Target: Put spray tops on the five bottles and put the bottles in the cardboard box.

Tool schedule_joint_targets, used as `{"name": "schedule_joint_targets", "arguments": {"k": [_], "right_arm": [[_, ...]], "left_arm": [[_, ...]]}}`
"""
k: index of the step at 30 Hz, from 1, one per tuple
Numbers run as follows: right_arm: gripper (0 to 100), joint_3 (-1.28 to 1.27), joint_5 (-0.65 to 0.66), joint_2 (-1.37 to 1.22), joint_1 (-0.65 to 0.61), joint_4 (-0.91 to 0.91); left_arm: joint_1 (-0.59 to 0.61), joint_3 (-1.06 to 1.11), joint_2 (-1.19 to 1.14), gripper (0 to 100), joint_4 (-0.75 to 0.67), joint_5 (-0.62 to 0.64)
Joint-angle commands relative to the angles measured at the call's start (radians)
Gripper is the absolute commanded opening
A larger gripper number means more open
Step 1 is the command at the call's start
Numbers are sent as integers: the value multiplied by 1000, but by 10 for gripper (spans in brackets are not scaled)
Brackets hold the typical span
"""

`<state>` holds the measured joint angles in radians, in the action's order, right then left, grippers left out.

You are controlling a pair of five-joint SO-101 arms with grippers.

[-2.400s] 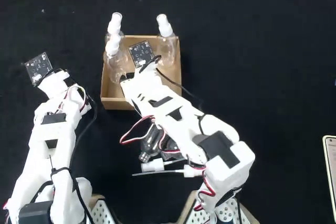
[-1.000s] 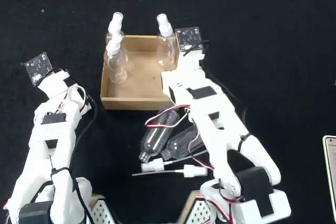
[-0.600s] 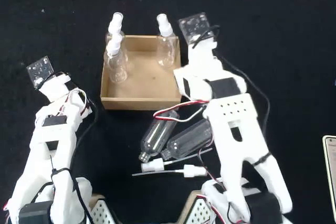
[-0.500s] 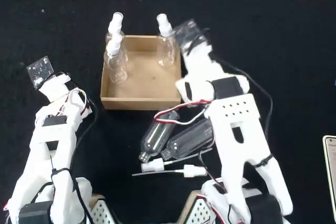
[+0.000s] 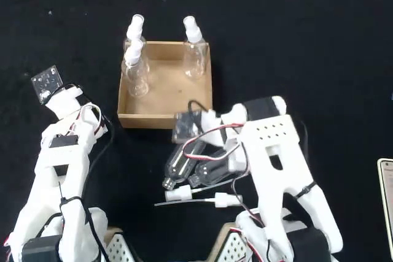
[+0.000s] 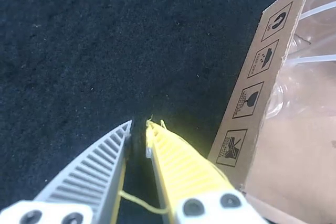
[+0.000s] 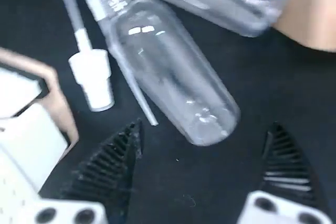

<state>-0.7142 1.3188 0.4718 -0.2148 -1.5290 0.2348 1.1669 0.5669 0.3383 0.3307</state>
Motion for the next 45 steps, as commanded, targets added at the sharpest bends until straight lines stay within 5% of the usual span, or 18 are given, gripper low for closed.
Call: {"name": "schedule_joint_targets", "arguments": {"k": [1,13,19,26,31,40,45], "right_arm": [[332,-77,57,39,20,84],[306,-294,52,39,20,345],[131,-300,51,45,21,338],[136,-120,54,47,107,106],[135,77,52,38,273,14],[134,165,40,-19,799,80],[134,186,-293,-243,970,273]], "left_arm": [[13,-24,31,30,-17,5],[13,-24,32,30,-20,5],[13,-24,32,30,-20,3],[13,-24,32,30,-21,3],[13,-24,32,30,-17,3],[15,-24,32,30,-20,3],[10,-22,32,30,-21,6]]}}
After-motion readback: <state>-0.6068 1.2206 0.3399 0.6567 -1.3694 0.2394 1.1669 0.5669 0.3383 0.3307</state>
